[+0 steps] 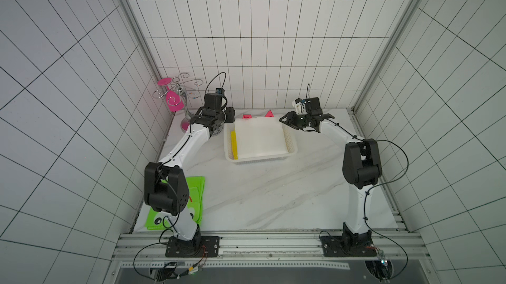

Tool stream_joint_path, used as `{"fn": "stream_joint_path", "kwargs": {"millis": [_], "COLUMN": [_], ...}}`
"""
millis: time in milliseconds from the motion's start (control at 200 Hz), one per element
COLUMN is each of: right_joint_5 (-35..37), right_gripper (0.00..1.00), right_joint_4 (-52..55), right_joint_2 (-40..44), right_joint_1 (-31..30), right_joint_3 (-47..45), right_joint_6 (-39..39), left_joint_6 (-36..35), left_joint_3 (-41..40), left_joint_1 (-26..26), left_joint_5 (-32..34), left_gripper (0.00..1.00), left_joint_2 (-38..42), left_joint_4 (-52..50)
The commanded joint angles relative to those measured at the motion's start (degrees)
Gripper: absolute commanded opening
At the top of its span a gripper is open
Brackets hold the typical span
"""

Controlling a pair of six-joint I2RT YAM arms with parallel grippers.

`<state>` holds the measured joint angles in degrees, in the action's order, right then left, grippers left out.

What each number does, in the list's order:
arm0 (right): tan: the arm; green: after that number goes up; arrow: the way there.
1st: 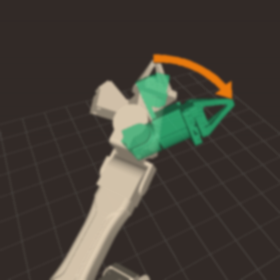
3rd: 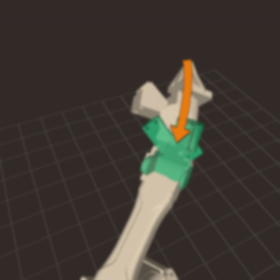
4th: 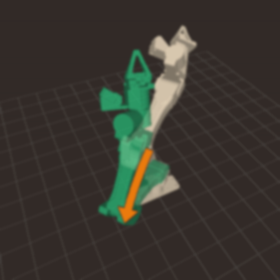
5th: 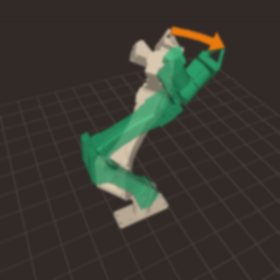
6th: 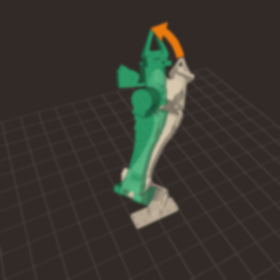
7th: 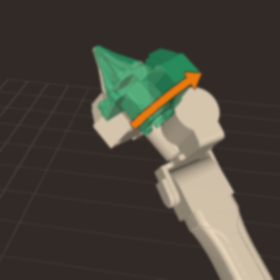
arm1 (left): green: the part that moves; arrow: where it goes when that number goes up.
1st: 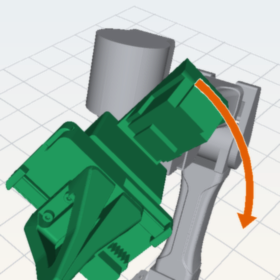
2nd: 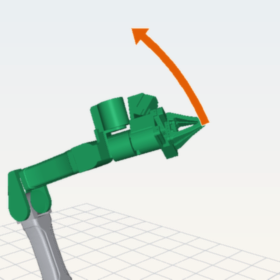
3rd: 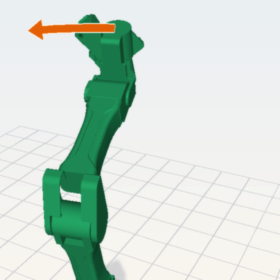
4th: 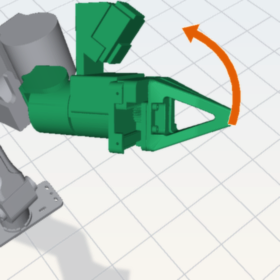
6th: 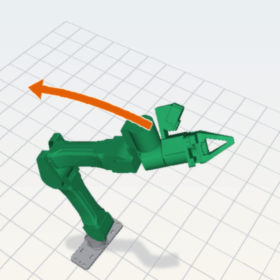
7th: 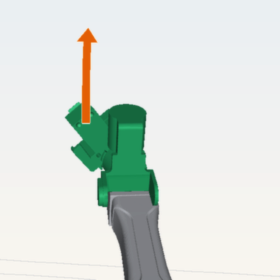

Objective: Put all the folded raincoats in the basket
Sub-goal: Place the raincoat in the basket, then move the raincoat to the center of the board.

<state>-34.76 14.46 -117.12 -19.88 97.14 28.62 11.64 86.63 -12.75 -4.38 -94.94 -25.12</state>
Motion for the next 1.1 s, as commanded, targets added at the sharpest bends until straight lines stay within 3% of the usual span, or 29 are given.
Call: {"fn": "stream_joint_path", "kwargs": {"millis": [0, 105, 195, 305, 375, 505, 595, 735, 835, 919, 1094], "right_joint_5": [0.6, 1.4, 8.6, 12.6, 13.8, 17.5, 19.0, 18.5, 19.3, 21.4, 18.5], "right_gripper": [0.45, 0.47, 0.51, 0.53, 0.53, 0.52, 0.55, 0.57, 0.57, 0.58, 0.58], "right_joint_4": [3.4, 7.2, 8.9, 2.5, -1.9, -5.5, -13.6, -25.5, -26.3, -25.2, -22.4], "right_joint_2": [7.9, 13.4, 20.0, 27.7, 30.8, 31.5, 29.4, 21.4, 13.4, 6.7, -3.6], "right_joint_1": [-0.3, -1.8, -6.2, -13.9, -18.2, -28.6, -35.8, -43.7, -47.0, -49.5, -51.0], "right_joint_3": [-2.0, -5.3, -10.9, -19.9, -24.5, -27.8, -31.3, -32.1, -26.7, -22.2, -14.3], "right_joint_6": [-2.2, -5.1, -8.6, -10.1, -9.0, -11.6, -18.1, -29.8, -33.0, -36.8, -42.8], "left_joint_6": [6.4, 12.0, 16.0, 22.9, 25.6, 30.9, 34.2, 43.2, 49.5, 50.2, 51.9], "left_joint_3": [-3.2, -5.7, -5.7, -7.4, -11.3, -20.9, -27.2, -36.2, -40.1, -41.8, -44.9], "left_joint_1": [-0.3, -0.3, 0.1, 1.7, 4.2, 11.0, 17.2, 27.0, 33.9, 38.3, 42.3], "left_joint_5": [-2.4, -0.5, 3.4, 19.6, 25.6, 25.5, 21.8, 24.5, 22.6, 17.6, 20.2], "left_gripper": [0.51, 0.52, 0.52, 0.53, 0.53, 0.53, 0.53, 0.51, 0.51, 0.51, 0.48], "left_joint_2": [4.8, 9.4, 12.5, 17.7, 22.5, 30.3, 32.5, 32.0, 30.4, 29.3, 24.7], "left_joint_4": [0.0, -5.2, -15.6, -27.3, -30.1, -33.5, -35.1, -33.5, -31.9, -30.3, -27.6]}}
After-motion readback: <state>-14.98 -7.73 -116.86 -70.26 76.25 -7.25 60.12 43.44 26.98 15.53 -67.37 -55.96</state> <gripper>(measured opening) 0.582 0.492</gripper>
